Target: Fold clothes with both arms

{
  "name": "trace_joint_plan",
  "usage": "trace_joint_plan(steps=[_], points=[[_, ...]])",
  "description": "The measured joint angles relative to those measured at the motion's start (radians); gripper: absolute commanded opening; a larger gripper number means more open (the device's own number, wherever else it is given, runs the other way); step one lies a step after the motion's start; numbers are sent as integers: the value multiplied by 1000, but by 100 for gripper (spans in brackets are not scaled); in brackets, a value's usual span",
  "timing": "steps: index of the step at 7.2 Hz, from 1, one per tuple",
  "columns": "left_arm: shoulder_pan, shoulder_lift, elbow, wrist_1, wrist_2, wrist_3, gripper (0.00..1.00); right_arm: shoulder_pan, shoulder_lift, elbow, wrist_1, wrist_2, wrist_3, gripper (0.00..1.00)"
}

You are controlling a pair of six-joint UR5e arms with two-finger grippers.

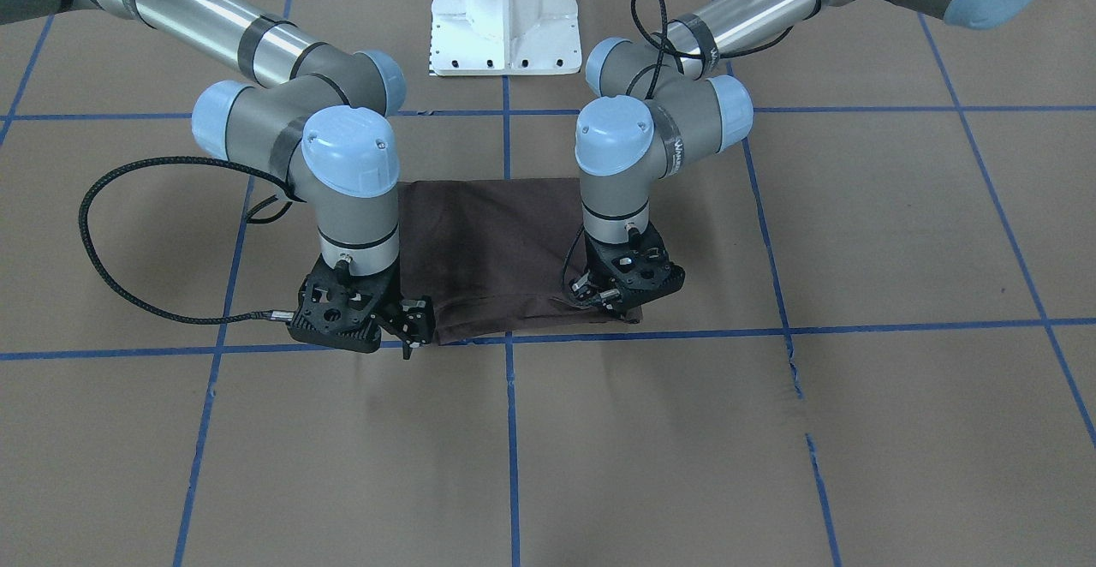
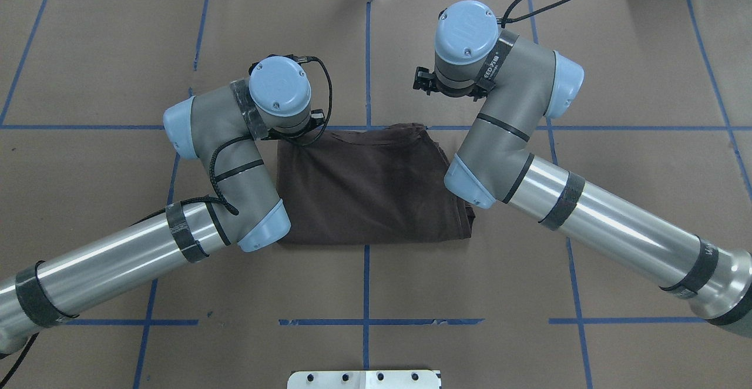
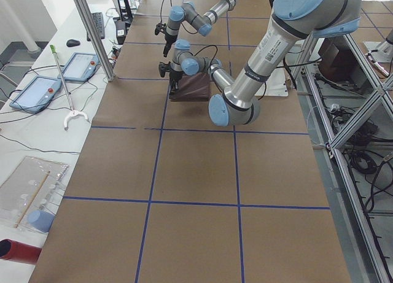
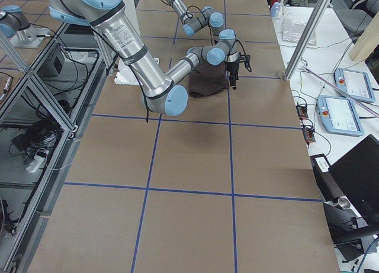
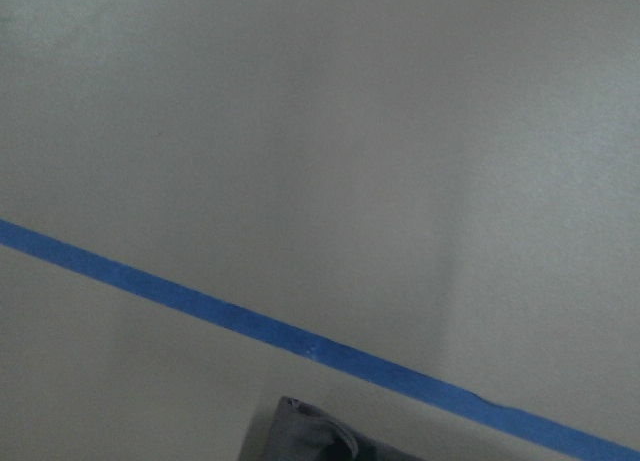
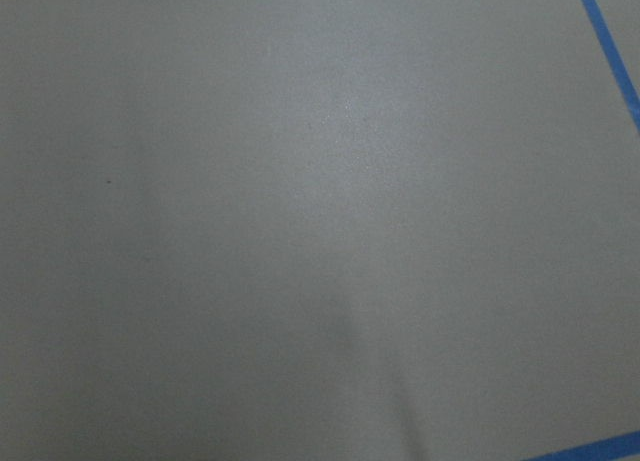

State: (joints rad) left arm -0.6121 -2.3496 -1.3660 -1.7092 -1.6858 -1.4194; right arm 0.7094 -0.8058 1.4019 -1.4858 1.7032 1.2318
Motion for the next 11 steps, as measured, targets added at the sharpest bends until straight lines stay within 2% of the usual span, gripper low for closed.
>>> trace_joint_plan(steps=[1,3,5,8,11], points=[[-7,4,-12,-8,-3,45,100,0,0,6,0,1,0,100],[-45,46,-130,-11,-46,169,100,-1,3,24,-1,2,0,100],[-33,89,-210,-12,-91,182,100,-1,2,33,-1,3,0,100],[54,48,-124,-35,-41,99,100,-1,-5,36,-1,3,0,100],[53,37,-52,-81,2,113,100,-1,-10,38,0,3,-1,100]])
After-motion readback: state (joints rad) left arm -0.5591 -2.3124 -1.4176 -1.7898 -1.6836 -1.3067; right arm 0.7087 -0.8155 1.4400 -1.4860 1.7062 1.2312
